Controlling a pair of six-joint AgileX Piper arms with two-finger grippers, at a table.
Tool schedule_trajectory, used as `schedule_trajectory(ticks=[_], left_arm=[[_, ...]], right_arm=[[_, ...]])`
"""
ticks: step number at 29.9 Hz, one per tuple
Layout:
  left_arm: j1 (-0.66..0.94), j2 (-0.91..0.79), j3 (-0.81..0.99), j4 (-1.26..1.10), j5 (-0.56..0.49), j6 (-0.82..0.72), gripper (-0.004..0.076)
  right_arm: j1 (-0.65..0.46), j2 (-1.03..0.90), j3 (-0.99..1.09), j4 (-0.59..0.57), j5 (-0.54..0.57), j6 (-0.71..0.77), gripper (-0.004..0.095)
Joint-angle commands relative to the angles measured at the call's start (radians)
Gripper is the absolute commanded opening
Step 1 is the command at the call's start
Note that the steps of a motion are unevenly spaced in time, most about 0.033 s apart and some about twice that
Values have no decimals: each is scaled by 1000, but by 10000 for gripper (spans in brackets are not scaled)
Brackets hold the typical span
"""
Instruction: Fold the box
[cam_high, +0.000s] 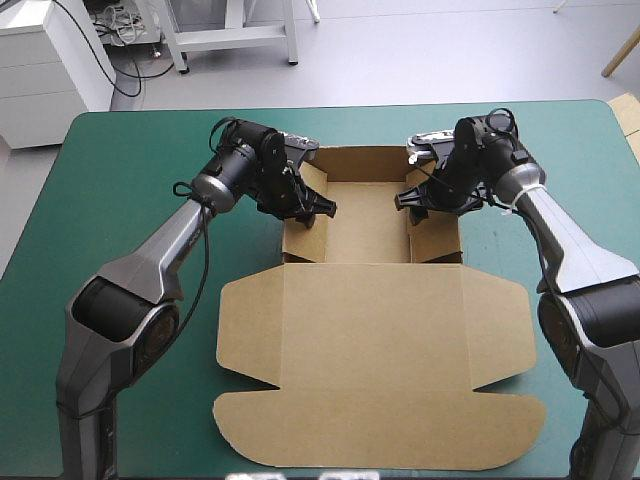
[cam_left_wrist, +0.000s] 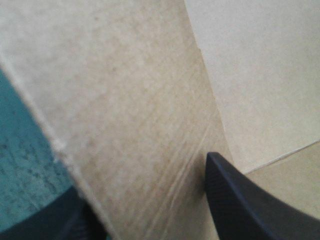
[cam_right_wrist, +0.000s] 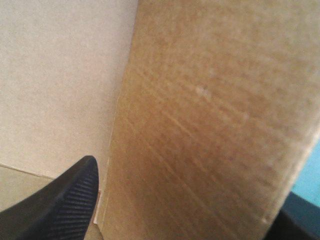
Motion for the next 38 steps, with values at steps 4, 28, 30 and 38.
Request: schedule_trajectory(ticks=[4,28,30,38], left_arm=[[-13,-91,-36,52,18,16,395],[26,-443,-46,182,18,108,-5],[26,-486,-31,182,18,110,-8],[26,-687,222,176,18,110,-8]], right_arm=[[-20,-77,-24,28,-54,0,676],[-49,-341,-26,37,-79,-38,673],[-49,-347,-26,37,-61,-40,673],[-49,-347,-26,24,-44,-42,673]])
